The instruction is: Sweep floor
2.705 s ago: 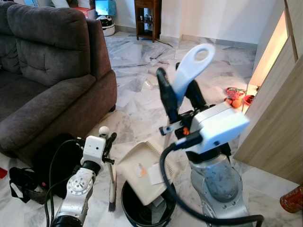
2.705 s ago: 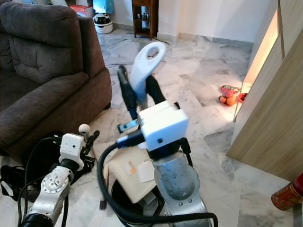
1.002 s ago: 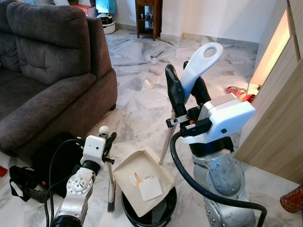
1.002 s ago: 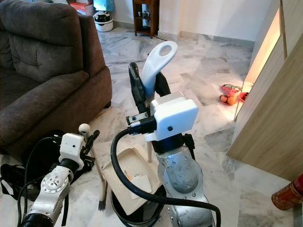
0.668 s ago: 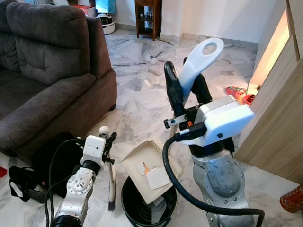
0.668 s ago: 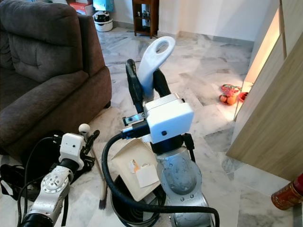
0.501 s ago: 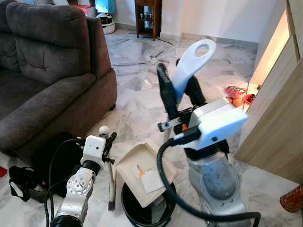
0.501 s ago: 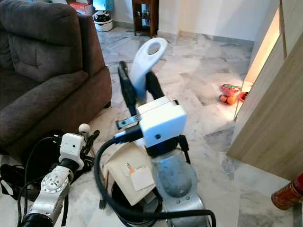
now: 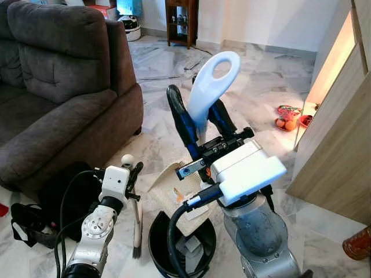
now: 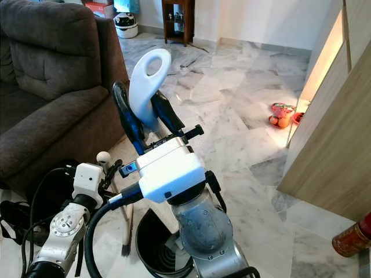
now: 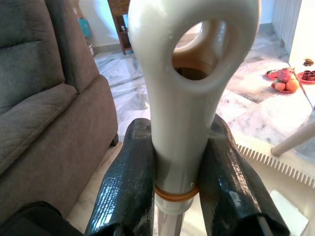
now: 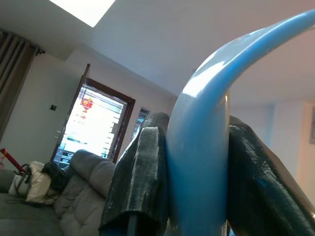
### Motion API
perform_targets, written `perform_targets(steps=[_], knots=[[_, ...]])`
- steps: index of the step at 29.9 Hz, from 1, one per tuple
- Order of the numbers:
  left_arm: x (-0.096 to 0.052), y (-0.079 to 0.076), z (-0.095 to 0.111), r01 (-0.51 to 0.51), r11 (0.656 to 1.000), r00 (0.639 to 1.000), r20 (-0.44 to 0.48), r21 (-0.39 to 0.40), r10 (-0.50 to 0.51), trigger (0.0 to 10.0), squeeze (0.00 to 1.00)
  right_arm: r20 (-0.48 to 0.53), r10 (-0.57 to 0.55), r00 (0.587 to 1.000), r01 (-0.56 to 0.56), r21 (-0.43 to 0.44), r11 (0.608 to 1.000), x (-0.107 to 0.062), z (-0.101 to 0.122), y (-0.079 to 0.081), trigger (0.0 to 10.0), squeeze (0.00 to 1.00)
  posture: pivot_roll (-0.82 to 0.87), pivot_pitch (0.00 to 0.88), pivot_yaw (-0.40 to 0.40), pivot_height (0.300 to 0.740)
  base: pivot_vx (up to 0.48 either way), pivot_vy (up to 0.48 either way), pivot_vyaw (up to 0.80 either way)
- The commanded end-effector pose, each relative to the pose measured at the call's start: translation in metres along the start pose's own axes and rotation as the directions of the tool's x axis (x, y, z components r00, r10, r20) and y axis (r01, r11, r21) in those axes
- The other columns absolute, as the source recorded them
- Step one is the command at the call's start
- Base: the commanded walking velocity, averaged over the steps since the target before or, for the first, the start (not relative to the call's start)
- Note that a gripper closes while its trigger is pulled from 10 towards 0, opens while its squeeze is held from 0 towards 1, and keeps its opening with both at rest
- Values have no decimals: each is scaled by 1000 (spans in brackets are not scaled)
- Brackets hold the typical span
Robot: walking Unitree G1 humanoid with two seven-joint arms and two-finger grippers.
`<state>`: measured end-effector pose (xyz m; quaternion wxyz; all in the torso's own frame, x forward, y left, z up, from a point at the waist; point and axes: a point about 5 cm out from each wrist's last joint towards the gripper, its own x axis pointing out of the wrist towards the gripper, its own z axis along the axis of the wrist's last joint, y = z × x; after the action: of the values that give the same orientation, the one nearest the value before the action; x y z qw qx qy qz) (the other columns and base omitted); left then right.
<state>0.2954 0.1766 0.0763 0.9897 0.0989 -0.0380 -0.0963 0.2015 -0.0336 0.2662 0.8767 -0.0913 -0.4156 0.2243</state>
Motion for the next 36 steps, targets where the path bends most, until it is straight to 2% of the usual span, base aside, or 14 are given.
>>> perform_targets(steps=[1,11,16,17,18,19,26,27,28,32,36], knots=[[4,6,9,0,1000,999,45,24,-1,10000,0,121,16,993,-11,-42,999,1,21,0,10000,0,48,58,57,740,0,0,0],[4,7,9,-1,1000,999,45,27,-1,10000,0,113,-35,993,35,-4,999,1,22,-5,10000,0,52,59,59,740,0,0,0],[4,7,10,1,1000,999,47,27,-2,10000,0,89,-142,986,137,64,989,2,21,-16,10000,0,50,58,61,740,0,0,0],[5,7,10,1,1000,999,47,27,-2,10000,0,90,-136,987,131,51,990,2,20,-16,10000,0,49,56,61,740,0,0,0],[5,7,10,1,1000,999,47,28,-2,10000,0,112,-86,990,90,-30,996,1,21,-13,10000,0,51,56,60,740,0,0,0],[5,7,10,1,1000,999,47,28,-2,10000,0,118,-56,991,64,-67,996,0,20,-10,10000,0,53,57,60,740,0,0,0],[5,8,10,-1,1000,999,47,29,-1,10000,0,95,-85,992,89,-34,995,0,17,-12,10000,0,54,54,59,740,0,0,0],[5,8,10,-1,1000,999,47,29,-1,10000,0,52,-132,990,130,44,991,0,13,-15,10000,0,56,53,60,740,0,0,0],[5,8,10,-1,1000,999,47,29,-1,10000,0,41,-144,989,141,64,988,0,12,-16,10000,0,56,53,60,740,0,0,0],[5,8,10,0,1000,999,47,29,-1,10000,0,60,-93,994,92,22,996,1,13,-13,10000,0,54,53,59,740,0,0,0],[5,8,10,-1,1000,999,48,29,0,10000,0,68,-94,993,92,26,995,1,14,-13,10000,0,56,53,58,740,0,0,0]])
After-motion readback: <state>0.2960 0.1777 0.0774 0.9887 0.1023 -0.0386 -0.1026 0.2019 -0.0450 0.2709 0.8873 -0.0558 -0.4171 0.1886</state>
